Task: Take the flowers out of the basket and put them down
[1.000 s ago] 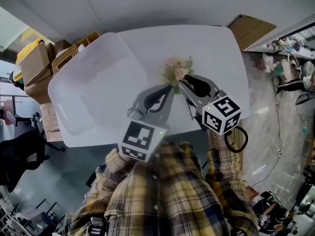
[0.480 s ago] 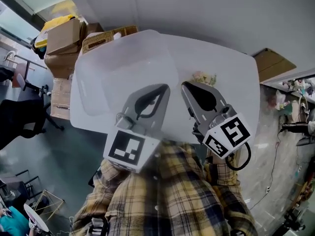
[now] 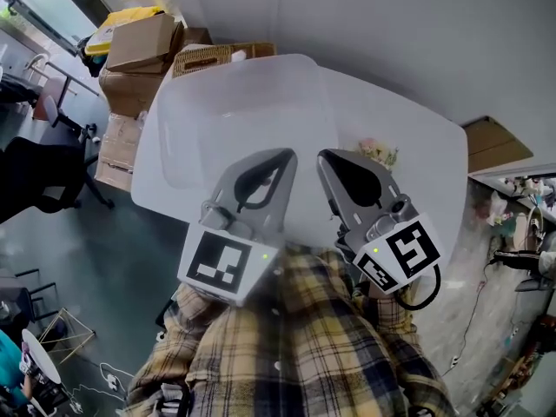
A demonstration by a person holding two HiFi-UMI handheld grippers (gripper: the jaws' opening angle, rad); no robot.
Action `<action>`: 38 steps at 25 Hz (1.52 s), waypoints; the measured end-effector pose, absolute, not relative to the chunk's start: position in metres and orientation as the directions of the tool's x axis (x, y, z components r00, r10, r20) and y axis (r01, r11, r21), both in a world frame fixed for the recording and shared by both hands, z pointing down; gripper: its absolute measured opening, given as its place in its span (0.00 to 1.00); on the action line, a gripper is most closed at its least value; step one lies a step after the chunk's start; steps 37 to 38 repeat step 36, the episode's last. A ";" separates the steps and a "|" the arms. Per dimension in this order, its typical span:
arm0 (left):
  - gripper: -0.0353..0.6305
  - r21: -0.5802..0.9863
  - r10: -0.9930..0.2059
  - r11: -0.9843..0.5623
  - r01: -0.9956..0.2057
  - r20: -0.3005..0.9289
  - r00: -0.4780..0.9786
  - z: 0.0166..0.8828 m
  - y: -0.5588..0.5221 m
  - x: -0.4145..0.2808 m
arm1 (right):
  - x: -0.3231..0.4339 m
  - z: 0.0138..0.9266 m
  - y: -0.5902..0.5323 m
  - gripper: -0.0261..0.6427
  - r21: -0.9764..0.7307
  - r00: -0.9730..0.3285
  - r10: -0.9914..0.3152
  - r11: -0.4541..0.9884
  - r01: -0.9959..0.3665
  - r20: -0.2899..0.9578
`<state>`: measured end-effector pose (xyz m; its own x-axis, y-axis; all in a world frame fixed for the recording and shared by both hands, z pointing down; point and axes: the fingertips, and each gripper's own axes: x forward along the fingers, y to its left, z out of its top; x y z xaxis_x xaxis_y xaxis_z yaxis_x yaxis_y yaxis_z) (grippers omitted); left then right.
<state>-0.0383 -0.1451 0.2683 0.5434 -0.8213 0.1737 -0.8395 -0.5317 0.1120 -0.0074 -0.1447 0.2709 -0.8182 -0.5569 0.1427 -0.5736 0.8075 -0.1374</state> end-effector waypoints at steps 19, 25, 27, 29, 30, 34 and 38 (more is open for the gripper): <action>0.06 0.132 -0.789 -0.575 -0.808 0.174 0.589 0.271 -0.165 -0.025 | 0.008 0.275 -0.165 0.05 -0.151 -0.790 -0.590 0.777 -0.611 0.165; 0.06 0.139 -0.784 -0.580 -0.803 0.174 0.596 0.273 -0.166 -0.028 | 0.005 0.278 -0.166 0.05 -0.161 -0.786 -0.596 0.769 -0.618 0.165; 0.06 0.141 -0.780 -0.584 -0.800 0.175 0.600 0.274 -0.166 -0.028 | 0.005 0.278 -0.166 0.05 -0.162 -0.782 -0.600 0.766 -0.622 0.165; 0.06 0.142 -0.777 -0.588 -0.797 0.176 0.605 0.274 -0.167 -0.028 | 0.006 0.278 -0.167 0.05 -0.164 -0.778 -0.606 0.761 -0.627 0.164; 0.06 0.142 -0.776 -0.589 -0.795 0.176 0.606 0.274 -0.168 -0.027 | 0.006 0.278 -0.168 0.05 -0.165 -0.777 -0.608 0.759 -0.629 0.164; 0.06 0.141 -0.772 -0.594 -0.792 0.177 0.610 0.274 -0.170 -0.026 | 0.008 0.278 -0.169 0.05 -0.167 -0.774 -0.612 0.756 -0.633 0.165; 0.06 0.140 -0.771 -0.595 -0.791 0.178 0.611 0.274 -0.170 -0.026 | 0.008 0.278 -0.169 0.05 -0.168 -0.774 -0.612 0.756 -0.633 0.164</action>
